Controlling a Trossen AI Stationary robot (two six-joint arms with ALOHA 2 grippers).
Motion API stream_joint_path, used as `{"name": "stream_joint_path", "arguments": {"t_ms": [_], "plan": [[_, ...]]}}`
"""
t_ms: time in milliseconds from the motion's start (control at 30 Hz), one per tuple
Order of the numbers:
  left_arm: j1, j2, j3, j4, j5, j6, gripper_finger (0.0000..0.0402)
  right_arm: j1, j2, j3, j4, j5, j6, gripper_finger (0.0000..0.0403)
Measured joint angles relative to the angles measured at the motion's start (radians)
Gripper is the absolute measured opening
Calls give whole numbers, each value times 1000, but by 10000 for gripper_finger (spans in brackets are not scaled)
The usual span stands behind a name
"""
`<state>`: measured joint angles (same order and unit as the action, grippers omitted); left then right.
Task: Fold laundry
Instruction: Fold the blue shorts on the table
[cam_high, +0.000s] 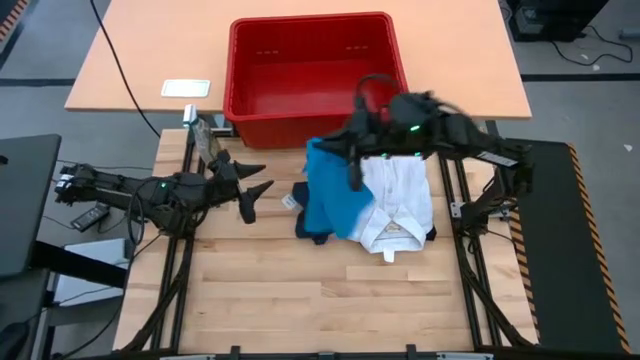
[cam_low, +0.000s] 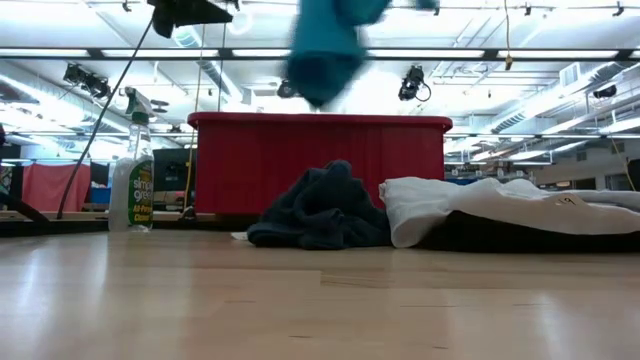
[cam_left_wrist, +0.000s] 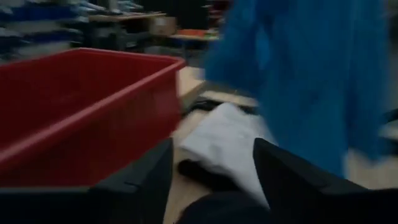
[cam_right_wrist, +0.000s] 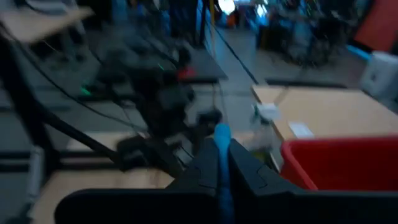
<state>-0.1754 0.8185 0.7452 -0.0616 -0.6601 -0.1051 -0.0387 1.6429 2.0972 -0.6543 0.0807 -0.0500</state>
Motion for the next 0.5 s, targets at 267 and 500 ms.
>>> {"name": "stream_joint_path", "arguments": {"t_ms": [267,500], "plan": [[63,63,0,91,319,-70,294,-1,-5,0,10,-261,6,15],[88,191,1,200,324,-62,312,-1,-13,5,33,-372,18,15]]}}
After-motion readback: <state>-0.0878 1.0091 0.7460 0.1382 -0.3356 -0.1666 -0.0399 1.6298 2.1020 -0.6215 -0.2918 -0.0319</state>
